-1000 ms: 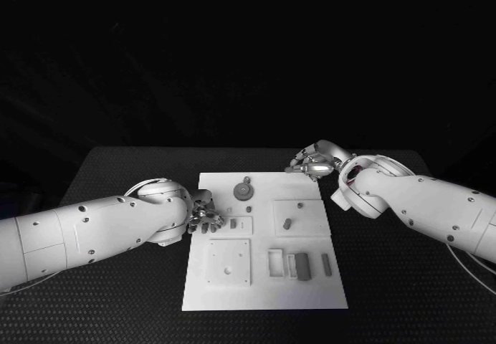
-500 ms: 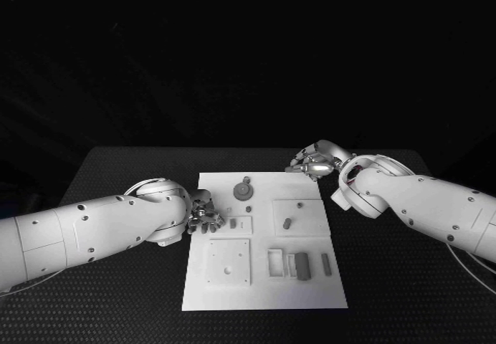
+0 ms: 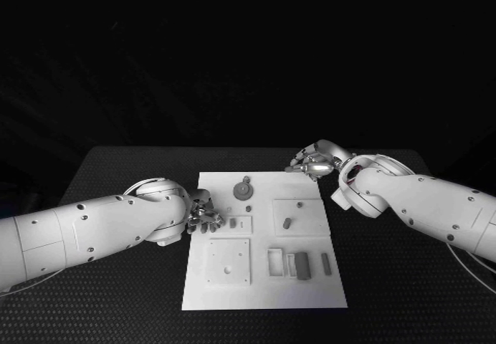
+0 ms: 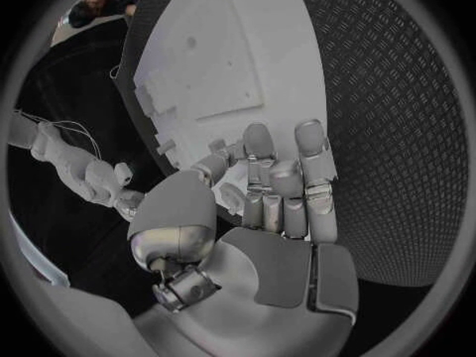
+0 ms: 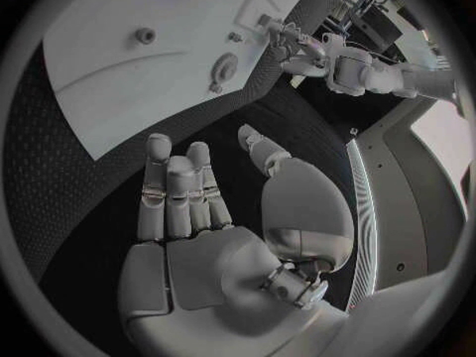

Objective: Assemble the parts on the task board

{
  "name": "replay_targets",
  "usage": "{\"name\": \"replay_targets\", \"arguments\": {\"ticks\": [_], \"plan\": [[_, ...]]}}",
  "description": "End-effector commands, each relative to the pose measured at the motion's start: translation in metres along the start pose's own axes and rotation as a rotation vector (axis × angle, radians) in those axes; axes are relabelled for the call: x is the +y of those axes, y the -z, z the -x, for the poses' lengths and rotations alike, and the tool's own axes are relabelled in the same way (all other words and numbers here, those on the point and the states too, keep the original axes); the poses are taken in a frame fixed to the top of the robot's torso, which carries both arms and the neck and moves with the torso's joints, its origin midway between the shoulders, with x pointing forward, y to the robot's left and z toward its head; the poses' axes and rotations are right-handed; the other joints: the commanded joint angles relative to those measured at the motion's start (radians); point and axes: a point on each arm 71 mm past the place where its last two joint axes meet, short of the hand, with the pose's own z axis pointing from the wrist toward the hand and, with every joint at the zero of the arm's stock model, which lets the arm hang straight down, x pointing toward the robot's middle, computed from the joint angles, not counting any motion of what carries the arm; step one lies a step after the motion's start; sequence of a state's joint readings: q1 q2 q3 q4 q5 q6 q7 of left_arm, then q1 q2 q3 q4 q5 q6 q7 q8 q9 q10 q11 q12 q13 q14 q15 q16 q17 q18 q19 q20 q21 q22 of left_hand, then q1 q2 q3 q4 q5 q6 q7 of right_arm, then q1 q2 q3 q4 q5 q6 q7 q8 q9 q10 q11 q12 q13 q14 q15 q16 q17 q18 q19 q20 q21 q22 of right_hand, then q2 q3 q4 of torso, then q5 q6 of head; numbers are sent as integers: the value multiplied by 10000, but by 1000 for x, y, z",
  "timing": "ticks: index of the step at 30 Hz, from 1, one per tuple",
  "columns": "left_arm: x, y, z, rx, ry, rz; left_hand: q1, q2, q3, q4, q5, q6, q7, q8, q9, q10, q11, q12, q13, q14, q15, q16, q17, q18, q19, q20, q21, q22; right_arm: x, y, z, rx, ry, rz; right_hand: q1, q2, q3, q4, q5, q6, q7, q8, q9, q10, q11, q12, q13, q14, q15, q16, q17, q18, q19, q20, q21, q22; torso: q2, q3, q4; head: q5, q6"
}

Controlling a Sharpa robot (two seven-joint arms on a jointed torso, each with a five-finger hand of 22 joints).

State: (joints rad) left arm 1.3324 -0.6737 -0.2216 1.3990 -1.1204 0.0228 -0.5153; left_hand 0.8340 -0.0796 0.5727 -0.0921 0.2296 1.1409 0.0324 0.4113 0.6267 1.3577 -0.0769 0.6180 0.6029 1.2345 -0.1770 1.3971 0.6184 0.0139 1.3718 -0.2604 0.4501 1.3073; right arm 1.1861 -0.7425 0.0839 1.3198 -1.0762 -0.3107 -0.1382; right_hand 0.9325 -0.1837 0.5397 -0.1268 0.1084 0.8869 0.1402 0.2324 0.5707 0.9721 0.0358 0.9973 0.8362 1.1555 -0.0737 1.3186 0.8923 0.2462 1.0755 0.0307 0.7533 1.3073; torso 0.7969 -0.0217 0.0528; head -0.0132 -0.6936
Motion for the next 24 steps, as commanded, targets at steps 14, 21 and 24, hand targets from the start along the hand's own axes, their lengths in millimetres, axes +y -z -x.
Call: {"name": "replay_targets", "arguments": {"ticks": [14, 21, 24], "plan": [[4, -2, -6, 150, 10, 235, -100, -372, 4, 491, -742, -38, -7, -9, 38, -30, 21, -38, -8, -9, -36, -53, 30, -47, -53, -13, -75, 200, 0, 0, -1, 147, 39, 32, -34, 66, -23, 58, 39, 15, 70, -59, 14, -46, -8, 63, -16, -43, 0, -49, -15, 156, -73, 2, -70, 189, 0, -3, 1, -11, -7], [6, -2, -5, 89, 36, 271, -113, -413, -1, 551, -776, -28, -13, -1, 44, -19, 15, -25, -2, -2, -40, -44, 38, -47, -46, -12, -72, 202, 0, 0, -1, 145, 41, 27, -36, 65, -24, 60, 39, 16, 70, -59, 15, -47, -8, 64, -18, -44, 0, -50, -16, 156, -74, 2, -71, 189, 4, -5, 0, -21, -11], [6, -2, -4, 59, 52, 273, -135, -442, -6, 610, -790, -25, -16, 2, 48, -16, 12, -18, 1, 0, -44, -39, 44, -46, -41, -13, -69, 203, -1, 0, -1, 146, 42, 22, -38, 64, -24, 61, 39, 16, 70, -59, 15, -48, -8, 64, -19, -45, 0, -50, -16, 156, -74, 2, -71, 189, 1, -3, 1, -20, -11]]}}
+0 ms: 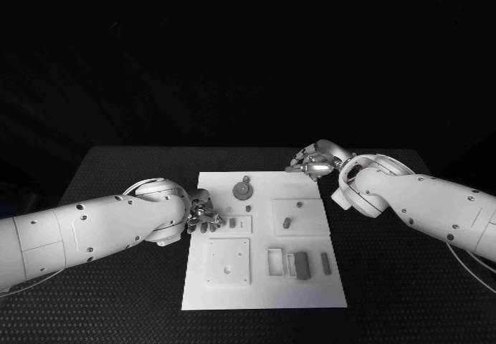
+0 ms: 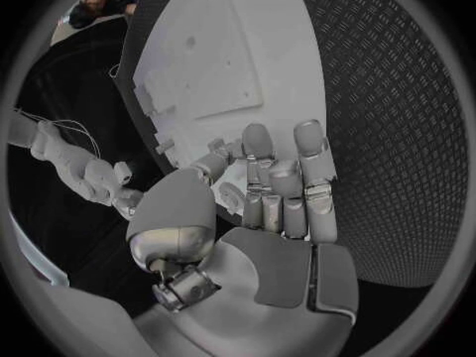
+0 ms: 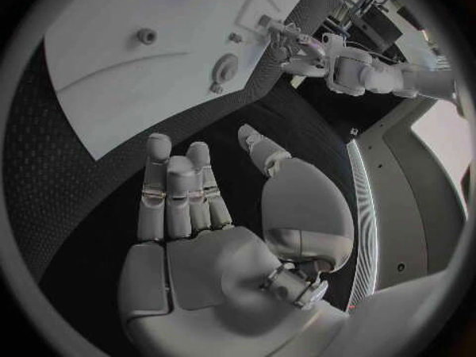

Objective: Assemble the parts on the task board

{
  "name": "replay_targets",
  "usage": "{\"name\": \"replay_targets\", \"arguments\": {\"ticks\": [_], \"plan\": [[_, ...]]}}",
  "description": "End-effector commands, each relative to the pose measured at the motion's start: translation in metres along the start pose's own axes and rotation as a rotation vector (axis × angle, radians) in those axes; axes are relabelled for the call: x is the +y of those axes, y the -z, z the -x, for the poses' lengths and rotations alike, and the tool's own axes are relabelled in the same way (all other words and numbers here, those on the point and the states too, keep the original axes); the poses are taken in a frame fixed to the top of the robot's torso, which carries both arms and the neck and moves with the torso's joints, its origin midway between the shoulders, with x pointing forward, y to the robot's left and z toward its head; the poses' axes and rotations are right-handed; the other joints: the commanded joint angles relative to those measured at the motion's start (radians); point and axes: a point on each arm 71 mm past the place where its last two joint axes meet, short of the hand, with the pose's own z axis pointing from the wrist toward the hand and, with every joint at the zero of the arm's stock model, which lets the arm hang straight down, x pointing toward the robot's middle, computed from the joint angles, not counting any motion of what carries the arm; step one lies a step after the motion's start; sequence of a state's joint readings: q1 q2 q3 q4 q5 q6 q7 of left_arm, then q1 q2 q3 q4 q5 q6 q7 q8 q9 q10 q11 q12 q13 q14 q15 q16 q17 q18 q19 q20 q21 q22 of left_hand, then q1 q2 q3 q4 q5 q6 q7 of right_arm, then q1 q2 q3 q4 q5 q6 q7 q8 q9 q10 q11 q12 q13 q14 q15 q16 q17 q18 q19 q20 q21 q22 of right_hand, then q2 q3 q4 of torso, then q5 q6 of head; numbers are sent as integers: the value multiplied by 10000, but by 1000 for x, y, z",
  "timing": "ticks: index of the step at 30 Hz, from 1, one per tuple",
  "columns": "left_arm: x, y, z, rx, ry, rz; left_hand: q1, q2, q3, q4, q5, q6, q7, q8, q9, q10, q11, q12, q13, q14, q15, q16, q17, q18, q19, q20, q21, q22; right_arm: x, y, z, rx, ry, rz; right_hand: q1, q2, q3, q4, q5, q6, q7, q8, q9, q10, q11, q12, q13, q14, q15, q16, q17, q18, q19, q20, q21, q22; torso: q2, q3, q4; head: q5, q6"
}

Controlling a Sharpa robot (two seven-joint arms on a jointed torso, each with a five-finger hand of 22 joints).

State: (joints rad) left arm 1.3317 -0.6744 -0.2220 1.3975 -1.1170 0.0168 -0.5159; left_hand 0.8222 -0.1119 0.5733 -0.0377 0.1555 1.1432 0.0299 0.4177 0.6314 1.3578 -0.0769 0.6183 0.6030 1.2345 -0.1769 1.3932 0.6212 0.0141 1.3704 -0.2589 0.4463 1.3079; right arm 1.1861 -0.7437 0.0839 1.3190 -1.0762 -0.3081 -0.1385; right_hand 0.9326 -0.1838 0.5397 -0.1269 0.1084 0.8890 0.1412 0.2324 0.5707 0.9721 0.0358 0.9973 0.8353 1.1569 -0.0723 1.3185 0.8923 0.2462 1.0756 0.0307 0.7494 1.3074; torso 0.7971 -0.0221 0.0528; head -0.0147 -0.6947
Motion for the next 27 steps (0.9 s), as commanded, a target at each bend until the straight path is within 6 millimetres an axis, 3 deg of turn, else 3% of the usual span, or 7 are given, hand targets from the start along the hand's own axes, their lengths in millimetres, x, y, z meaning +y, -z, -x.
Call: {"name": "replay_targets", "arguments": {"ticks": [1, 5, 9, 27], "plan": [[5, -2, -4, 83, -8, 245, -29, -130, -14, 91, -54, -48, 8, -62, 2, -16, 11, -19, 1, 0, -46, 3, 18, -48, -25, -28, -32, 197, 0, 0, -1, 125, 34, 40, -38, 64, -24, 61, 39, -5, 59, -59, 15, -48, -8, 65, -10, -59, -14, -50, -17, 156, -75, 2, -33, 188, -1, 0, 4, -2, 0], [5, -2, -4, 27, 23, 240, -100, -236, -27, 300, -173, -32, -6, -48, 19, -3, -10, 13, 19, 20, -65, 29, 40, -37, 4, -39, -15, 202, 0, 0, -1, 130, 35, 36, -40, 63, -25, 62, 39, -5, 59, -59, 15, -49, -8, 65, -12, -59, -14, -50, -17, 156, -76, 2, -33, 188, -1, -4, 7, -18, 0], [5, -2, -3, -27, 54, 260, -152, -312, -54, 551, -608, -35, -17, -41, 38, -14, -16, 40, 36, 16, -76, 41, 60, -29, 0, -46, -9, 204, -1, 0, -1, 128, 35, 20, -40, 63, -25, 62, 39, -5, 59, -59, 15, -49, -8, 65, -13, -60, -14, -51, -18, 156, -76, 2, -34, 188, -3, 1, 1, -16, -3], [6, -2, -2, -141, 127, 258, -197, -339, -96, 679, -637, -17, -31, -23, 55, 5, -30, 74, 53, 34, -91, 61, 77, -22, 25, -53, 11, 209, -2, 0, -2, 151, 32, -3, -41, 59, -25, 63, 40, -5, 59, -60, 16, -52, -8, 67, -19, -63, -14, -53, -20, 156, -80, 2, -36, 188, -4, 3, 0, -16, -12]]}}
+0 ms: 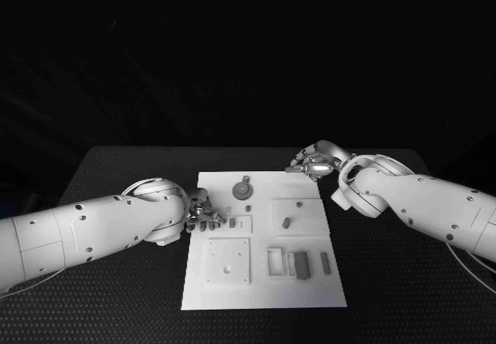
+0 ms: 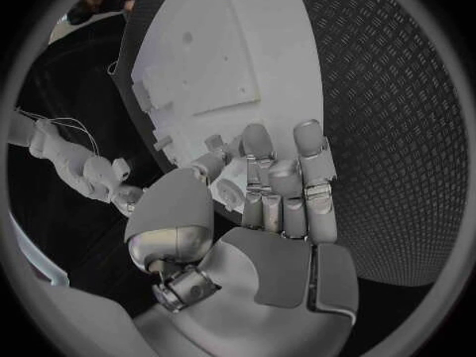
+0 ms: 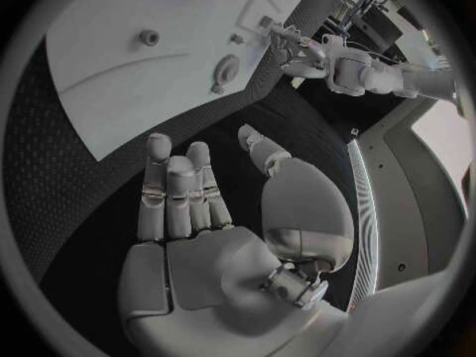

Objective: Assemble the parts on the task board

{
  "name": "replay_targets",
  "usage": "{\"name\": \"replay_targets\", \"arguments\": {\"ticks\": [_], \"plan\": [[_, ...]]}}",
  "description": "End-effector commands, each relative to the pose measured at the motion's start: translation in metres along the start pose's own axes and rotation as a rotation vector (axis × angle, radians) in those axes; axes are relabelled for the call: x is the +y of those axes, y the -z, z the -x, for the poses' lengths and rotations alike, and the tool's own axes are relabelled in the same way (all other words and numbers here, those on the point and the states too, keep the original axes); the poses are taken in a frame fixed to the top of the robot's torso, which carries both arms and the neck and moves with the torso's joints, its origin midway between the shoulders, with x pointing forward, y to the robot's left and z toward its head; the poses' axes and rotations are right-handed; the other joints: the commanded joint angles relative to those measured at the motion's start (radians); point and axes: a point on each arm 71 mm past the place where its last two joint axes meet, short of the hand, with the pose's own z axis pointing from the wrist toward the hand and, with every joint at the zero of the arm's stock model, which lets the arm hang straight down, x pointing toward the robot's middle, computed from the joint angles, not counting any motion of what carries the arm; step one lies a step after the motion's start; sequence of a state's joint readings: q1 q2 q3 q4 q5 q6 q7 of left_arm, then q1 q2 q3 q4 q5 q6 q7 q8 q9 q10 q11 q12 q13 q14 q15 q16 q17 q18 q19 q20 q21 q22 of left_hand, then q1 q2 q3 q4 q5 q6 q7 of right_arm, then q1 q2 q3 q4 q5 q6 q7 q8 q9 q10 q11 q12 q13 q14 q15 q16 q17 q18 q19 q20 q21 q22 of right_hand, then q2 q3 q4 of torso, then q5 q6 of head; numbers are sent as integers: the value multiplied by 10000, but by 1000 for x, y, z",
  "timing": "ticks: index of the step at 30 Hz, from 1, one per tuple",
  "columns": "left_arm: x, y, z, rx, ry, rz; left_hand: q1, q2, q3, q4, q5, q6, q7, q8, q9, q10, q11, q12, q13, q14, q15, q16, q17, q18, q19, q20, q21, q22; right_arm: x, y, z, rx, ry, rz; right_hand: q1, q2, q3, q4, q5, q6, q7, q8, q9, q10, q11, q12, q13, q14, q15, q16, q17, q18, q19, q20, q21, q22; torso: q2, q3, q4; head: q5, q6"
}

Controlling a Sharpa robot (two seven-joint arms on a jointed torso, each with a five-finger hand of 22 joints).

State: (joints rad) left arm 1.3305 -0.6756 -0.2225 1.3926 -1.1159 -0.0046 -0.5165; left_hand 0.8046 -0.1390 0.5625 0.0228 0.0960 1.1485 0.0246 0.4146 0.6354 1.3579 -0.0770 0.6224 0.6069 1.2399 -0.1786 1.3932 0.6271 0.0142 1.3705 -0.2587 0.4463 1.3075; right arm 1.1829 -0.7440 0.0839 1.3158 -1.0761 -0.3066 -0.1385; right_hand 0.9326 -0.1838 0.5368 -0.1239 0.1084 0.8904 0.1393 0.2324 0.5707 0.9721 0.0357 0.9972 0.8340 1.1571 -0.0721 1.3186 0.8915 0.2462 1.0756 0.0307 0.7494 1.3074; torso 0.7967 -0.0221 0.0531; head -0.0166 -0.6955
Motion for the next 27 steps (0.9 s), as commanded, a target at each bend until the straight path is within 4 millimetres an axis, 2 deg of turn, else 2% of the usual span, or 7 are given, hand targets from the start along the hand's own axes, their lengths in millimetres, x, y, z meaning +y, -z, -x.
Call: {"name": "replay_targets", "arguments": {"ticks": [1, 6, 11, 14, 20, 22, 27], "plan": [[4, -1, -3, 16, 13, 182, -20, -69, 11, 75, -42, -69, 22, 9, 16, 5, -29, 34, 15, -19, -75, 61, 18, -22, 25, -55, 12, 212, 0, 0, -1, 130, 32, 45, -42, 59, 5, 34, 40, -19, 79, -60, 16, -52, -7, 67, -6, -66, -16, -53, -12, 156, -80, 2, -36, 188, -1, 3, -4, 4, -3], [4, -1, -1, -207, 197, 108, -34, -253, 1, 259, -339, -91, 18, 8, 29, -13, -43, 52, 24, -20, -85, 56, 26, -7, 26, -69, 11, 204, 0, 0, -1, 137, 31, 46, -43, 59, 4, 35, 40, -19, 79, -60, 16, -52, -7, 68, -7, -66, -16, -53, -12, 156, -80, 3, -37, 188, 0, 2, 2, -4, -2], [4, -1, 1, -302, 564, 72, -202, -998, 144, 1040, -475, -127, 15, 47, 104, -19, -41, 81, 53, -24, -91, 60, 52, 12, 68, -84, 0, 186, 0, 0, -2, 138, 29, 38, -44, 60, 4, 36, 40, -18, 79, -60, 16, -52, -8, 69, -8, -66, -16, -53, -12, 156, -80, 3, -37, 188, 2, 8, -3, -4, 6], [5, 0, 2, -313, 822, 101, -190, -217, -1614, 611, -439, -249, -9, 80, 218, -104, -59, 98, 112, -120, -109, 81, 113, 53, -127, -123, -1, 209, 0, 0, -2, 145, 28, 40, -44, 58, 4, 36, 39, -18, 79, -60, 16, -52, -7, 69, -9, -66, -16, -53, -12, 156, -80, 3, -37, 188, 1, 9, -4, -6, 12], [9, 0, 3, -394, 1165, 128, 357, -142, -2701, 1496, -432, -220, -29, 1, 171, -97, -67, 77, 91, -102, -160, 24, 121, 106, -125, -129, -76, 178, -1, 0, -2, 146, 28, 37, -43, 52, 2, 33, 39, -19, 79, -61, 16, -53, -8, 70, -10, -67, -16, -53, -13, 156, -81, 2, -37, 189, 2, 6, 0, -24, -3], [10, 1, 5, -535, 1288, 122, 1350, -79, -3550, 2655, -439, -190, -38, -38, 146, -86, -74, 76, 78, -78, -163, -2, 136, 134, -87, -123, -110, 187, -1, 0, -2, 142, 27, 38, -42, 51, 2, 32, 39, -20, 79, -61, 16, -53, -8, 70, -11, -67, -16, -53, -13, 156, -81, 2, -37, 189, 0, 6, -4, -21, 3], [15, 1, 12, -754, 2459, 13, 1950, 325, -4287, 2712, -422, -527, 81, -289, 9, -270, 6, -32, 22, -218, -55, -189, 69, 145, -233, -102, -298, 125, 0, 0, -2, 69, 5, 73, -15, 53, 10, 13, 42, -41, 81, -73, 12, -53, -6, 73, -14, -67, -16, -53, -14, 156, -80, -2, -37, 189, -3, 8, 2, -37, 19]]}}
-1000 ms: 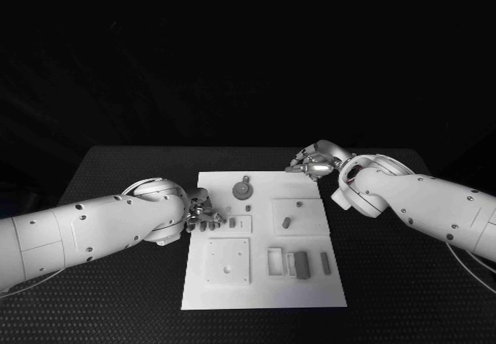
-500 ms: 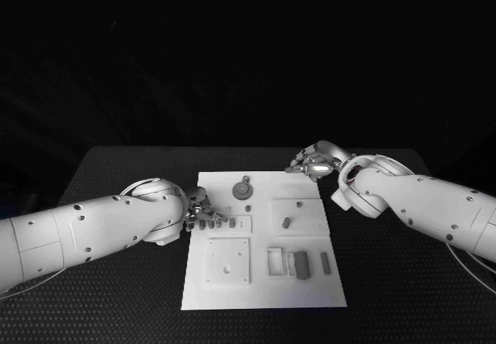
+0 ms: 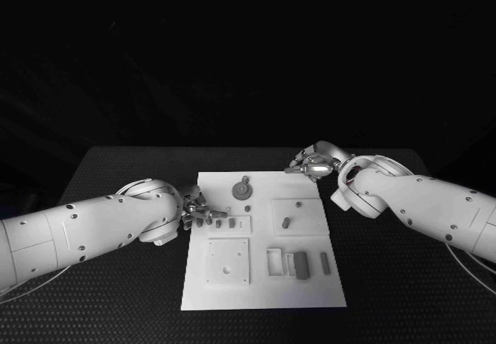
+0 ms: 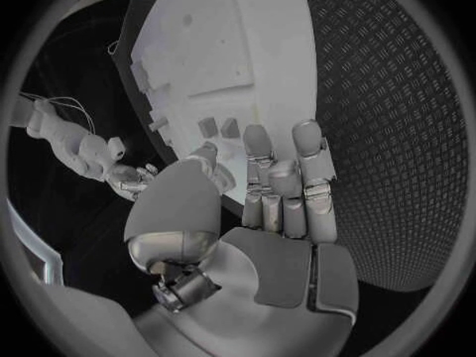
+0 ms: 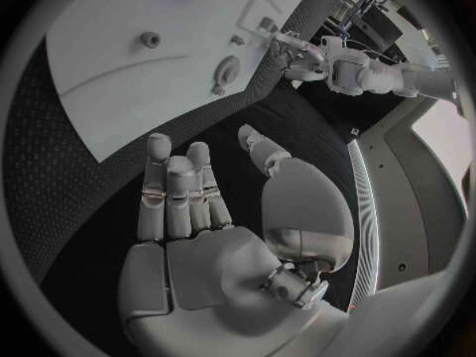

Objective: Assemble the parts on the task board

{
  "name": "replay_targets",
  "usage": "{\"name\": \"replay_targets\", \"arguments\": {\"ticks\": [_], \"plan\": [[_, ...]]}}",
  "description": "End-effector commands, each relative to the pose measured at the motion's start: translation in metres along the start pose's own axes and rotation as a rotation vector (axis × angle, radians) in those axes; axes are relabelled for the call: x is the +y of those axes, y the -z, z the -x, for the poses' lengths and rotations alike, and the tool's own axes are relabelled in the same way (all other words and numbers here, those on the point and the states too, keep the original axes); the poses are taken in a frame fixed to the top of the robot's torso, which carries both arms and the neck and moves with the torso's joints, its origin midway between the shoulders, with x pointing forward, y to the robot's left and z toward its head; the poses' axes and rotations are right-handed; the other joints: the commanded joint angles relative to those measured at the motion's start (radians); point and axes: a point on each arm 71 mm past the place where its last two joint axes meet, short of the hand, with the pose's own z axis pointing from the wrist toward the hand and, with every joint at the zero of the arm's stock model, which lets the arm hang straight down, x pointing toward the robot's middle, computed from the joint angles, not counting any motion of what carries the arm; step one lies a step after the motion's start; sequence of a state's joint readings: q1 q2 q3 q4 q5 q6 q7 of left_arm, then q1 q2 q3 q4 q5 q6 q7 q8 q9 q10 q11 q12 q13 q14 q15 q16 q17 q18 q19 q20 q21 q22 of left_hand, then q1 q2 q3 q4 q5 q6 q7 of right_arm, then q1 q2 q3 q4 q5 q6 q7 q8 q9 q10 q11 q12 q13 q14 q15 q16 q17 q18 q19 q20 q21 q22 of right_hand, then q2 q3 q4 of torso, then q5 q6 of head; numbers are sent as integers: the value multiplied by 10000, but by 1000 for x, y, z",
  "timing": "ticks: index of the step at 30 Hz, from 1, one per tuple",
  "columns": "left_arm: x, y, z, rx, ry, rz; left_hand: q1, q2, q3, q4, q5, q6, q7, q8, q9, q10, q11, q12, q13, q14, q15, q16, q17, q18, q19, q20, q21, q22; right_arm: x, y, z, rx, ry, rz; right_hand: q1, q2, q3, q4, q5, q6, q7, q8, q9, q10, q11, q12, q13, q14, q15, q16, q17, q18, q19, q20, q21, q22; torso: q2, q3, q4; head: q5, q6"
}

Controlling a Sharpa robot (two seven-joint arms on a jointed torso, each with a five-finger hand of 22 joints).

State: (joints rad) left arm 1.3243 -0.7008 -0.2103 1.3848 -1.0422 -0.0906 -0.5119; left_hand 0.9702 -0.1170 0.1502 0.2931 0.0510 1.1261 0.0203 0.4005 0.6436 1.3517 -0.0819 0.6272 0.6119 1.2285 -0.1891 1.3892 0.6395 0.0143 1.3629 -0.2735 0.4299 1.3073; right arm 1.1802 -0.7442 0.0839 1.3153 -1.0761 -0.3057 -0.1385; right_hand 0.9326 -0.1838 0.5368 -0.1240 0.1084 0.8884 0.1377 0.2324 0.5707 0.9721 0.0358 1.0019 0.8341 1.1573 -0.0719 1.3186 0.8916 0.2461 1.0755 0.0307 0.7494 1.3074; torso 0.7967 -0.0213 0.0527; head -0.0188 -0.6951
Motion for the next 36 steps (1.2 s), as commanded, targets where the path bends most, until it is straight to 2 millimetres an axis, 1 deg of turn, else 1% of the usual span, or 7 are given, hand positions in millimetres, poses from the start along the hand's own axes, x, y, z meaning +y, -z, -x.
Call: {"name": "replay_targets", "arguments": {"ticks": [1, 9, 15, 19, 24, 29, 36], "plan": [[0, 0, 6, -198, 1377, -267, 479, 190, -214, 6, 53, -458, 183, -238, -118, -384, 139, -174, -61, -247, 124, -282, -113, 140, -315, 61, -250, 90, 1, 0, -1, 35, 2, 113, -2, 55, 14, 3, 42, -43, 101, -85, 7, -54, -4, 28, -17, -69, -16, -52, -15, 157, -80, -3, -37, 190, -5, -1, 8, -23, 25], [13, 5, 24, -691, 2890, -898, 1905, 344, -550, -6, 477, -1408, 734, -689, -332, -1551, 676, -1033, -472, -883, 646, -886, -426, 200, -965, 474, -800, -97, 4, 0, 0, -47, -55, 450, 254, 158, 50, -249, 41, -176, 145, -157, -14, -90, 38, 23, -58, -70, 25, -45, -18, 157, -80, -11, -30, 197, -7, -2, 4, -42, 115], [20, 12, 41, -1486, 3688, -2165, 3540, 553, -805, -58, 1219, -1695, 1017, -724, -399, -1968, 1075, -2110, -1150, -1549, 1063, -2198, -1085, 242, -1463, 929, -1547, -583, 12, 0, -4, 7, 124, 1097, 823, 674, 111, -1037, 46, -151, 159, -130, 15, -286, 65, -439, -453, -126, 60, -73, -34, 156, -159, 28, -30, 205, -6, -15, 9, -39, 181], [23, 17, 49, -2002, 4104, -2989, 5130, 349, 8, -81, 947, -1912, 1152, -797, -555, -2171, 1450, -3075, -1767, -1929, 1491, -3603, -1676, 114, -2081, 1344, -2540, -1403, 20, 1, -8, 177, 408, 1547, 985, 883, 232, -1549, 48, -243, 270, -173, -5, -379, 203, -2012, -1760, -130, 197, -148, -105, 157, -196, 94, -32, 200, -7, -21, 18, -10, 217], [23, 19, 52, -2328, 4076, -3491, 5958, 138, 175, -89, 935, -1986, 1204, -819, -677, -2072, 1635, -3652, -2168, -2200, 1835, -4801, -2061, 48, -2469, 1681, -3299, -2129, 25, 1, -11, 242, 648, 1784, 1190, 960, 349, -1622, 45, -213, 345, -132, -6, -139, 302, -3333, -2920, -96, 294, -146, -148, 157, -187, 101, -11, 203, -8, -33, 32, -4, 247], [11, 22, 54, -3101, 2457, -4598, 6381, -141, 2, -132, 856, -2120, 1242, -948, -810, -2198, 1789, -4140, -2452, -2300, 2015, -5363, -2130, 66, -2577, 1850, -3620, -2501, 26, 1, -11, 222, 636, 1800, 1228, 970, 321, -1626, 50, -239, 368, -129, -25, 136, 312, -3761, -3347, -80, 287, -136, -171, 157, -176, 109, -8, 193, -14, -38, 35, 29, 302], [-18, 25, 47, -3771, -451, -5927, 6755, -622, -194, -50, 286, -2427, 1083, -1266, -1115, -2622, 1940, -4969, -2960, -2269, 2122, -5684, -1960, 149, -2563, 1979, -3592, -2822, 27, 0, -12, 131, 605, 1807, 1185, 958, 295, -1609, 49, -266, 377, -140, -37, 197, 319, -3840, -3434, -78, 292, -139, -182, 157, -167, 114, -12, 188, 4, -3, -19, 83, 368]]}}
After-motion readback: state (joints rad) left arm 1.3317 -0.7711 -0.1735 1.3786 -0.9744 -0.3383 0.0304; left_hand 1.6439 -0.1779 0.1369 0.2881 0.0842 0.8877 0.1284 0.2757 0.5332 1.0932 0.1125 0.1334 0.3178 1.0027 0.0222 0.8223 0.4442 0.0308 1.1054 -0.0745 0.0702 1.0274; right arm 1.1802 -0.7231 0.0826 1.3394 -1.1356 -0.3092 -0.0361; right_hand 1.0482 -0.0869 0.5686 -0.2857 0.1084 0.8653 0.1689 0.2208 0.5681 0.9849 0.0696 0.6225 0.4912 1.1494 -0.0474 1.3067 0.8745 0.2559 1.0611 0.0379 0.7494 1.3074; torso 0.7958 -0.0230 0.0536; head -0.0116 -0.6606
